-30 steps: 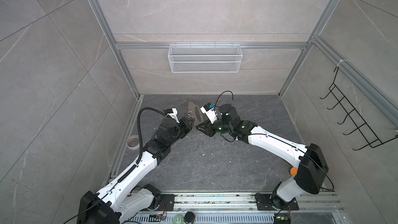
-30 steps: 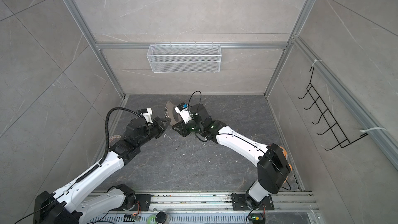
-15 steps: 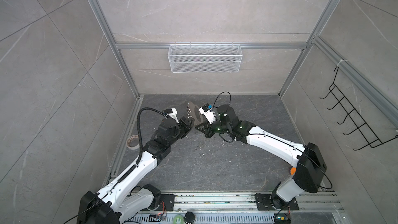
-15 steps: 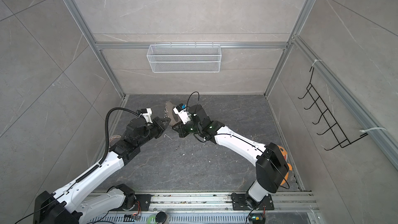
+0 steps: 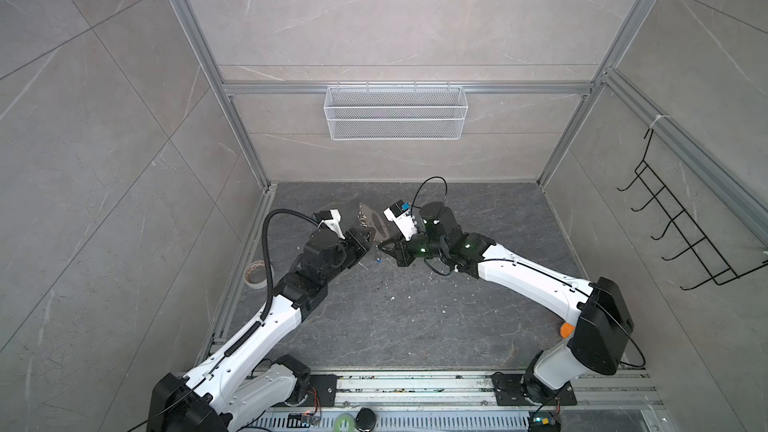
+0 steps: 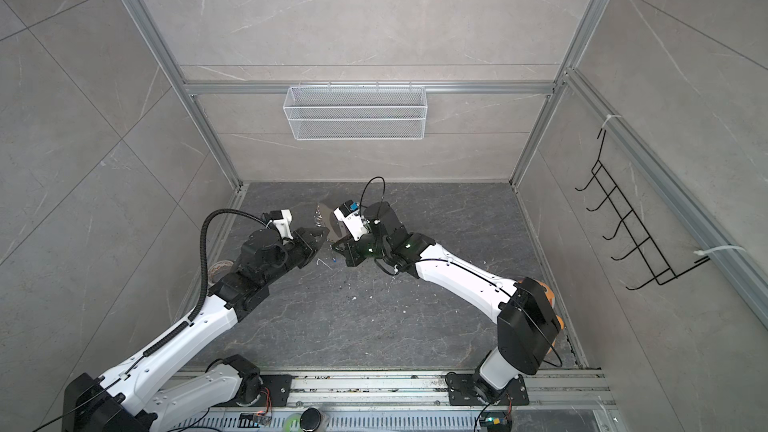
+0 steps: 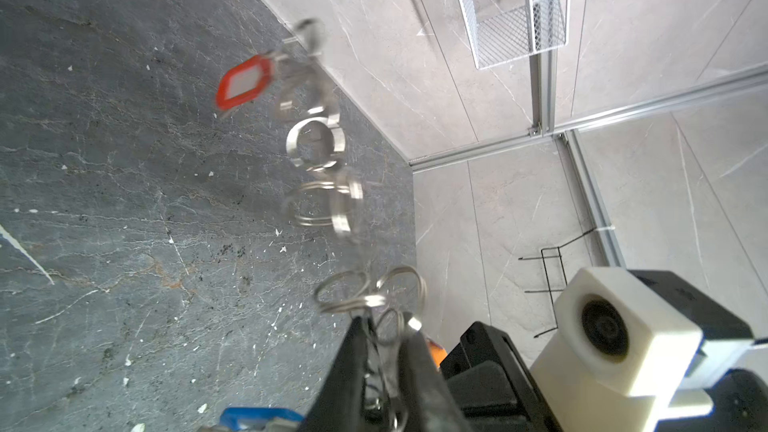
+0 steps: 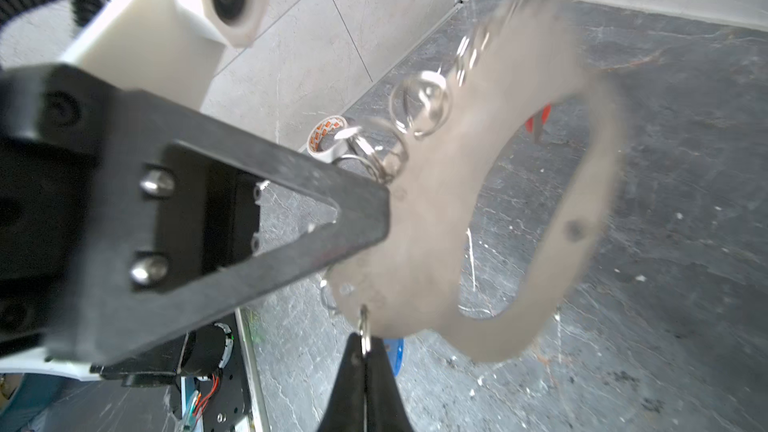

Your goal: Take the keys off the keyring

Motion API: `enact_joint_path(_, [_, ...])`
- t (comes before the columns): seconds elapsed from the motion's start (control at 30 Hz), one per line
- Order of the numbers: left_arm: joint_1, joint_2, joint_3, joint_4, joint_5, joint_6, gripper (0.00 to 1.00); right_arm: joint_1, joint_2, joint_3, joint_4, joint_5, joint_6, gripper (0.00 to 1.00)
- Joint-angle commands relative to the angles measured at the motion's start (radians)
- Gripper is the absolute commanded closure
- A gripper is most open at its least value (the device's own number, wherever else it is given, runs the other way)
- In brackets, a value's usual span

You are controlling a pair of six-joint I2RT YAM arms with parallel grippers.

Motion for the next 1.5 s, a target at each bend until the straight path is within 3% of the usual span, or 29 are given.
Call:
enact_joint_path(0.0, [0.001, -0.054, 0.001, 0.005, -0.014, 0.013, 0.69, 0.0, -0.038, 0.04, -0.092, 0.038, -0.051, 1.0])
enact_joint_path(0.33, [0.004, -0.189, -0.032, -0.156, -0.082, 0.172, 0.48, -0.003, -0.091, 0.109, -0.309, 0.051, -0.193, 1.0])
enact_joint_path(0.43, [0.004, -0.188, -0.031, -0.142, -0.042, 0.261, 0.47, -0.003, -0.099, 0.157, -0.395, 0.061, -0.252, 1.0])
enact_joint_path(0.63, [0.004, -0.148, -0.021, -0.088, 0.053, 0.349, 0.47, -0.003, -0.119, 0.209, -0.529, -0.178, -0.406, 1.0])
enact_joint_path(0.73, [0.004, -0.129, -0.004, -0.087, 0.108, 0.374, 0.46, -0.003, -0.068, 0.295, -0.655, -0.04, -0.403, 1.0])
enact_joint_path(0.8, [0.004, -0.115, 0.014, -0.11, 0.126, 0.389, 0.45, -0.003, -0.047, 0.339, -0.755, -0.15, -0.468, 1.0])
enact_joint_path(0.87, [0.004, -0.105, 0.017, -0.1, 0.175, 0.404, 0.45, -0.003, -0.1, 0.269, -0.653, -0.242, -0.423, 1.0])
enact_joint_path(1.0, [0.005, -0.105, -0.004, -0.053, 0.294, 0.426, 0.45, -0.004, -0.133, 0.227, -0.602, -0.168, -0.4, 1.0])
enact_joint_path(1.1, [0.003, -0.089, -0.014, -0.026, 0.379, 0.427, 0.45, -0.006, -0.124, 0.233, -0.601, -0.183, -0.406, 1.0])
enact_joint_path(1.2, [0.003, -0.07, -0.004, -0.027, 0.465, 0.424, 0.53, -0.021, -0.115, 0.241, -0.593, -0.165, -0.404, 1.0])
enact_joint_path(1.47, [0.002, -0.108, -0.003, -0.033, 0.559, 0.449, 0.61, -0.067, -0.133, 0.216, -0.519, -0.244, -0.426, 1.0])
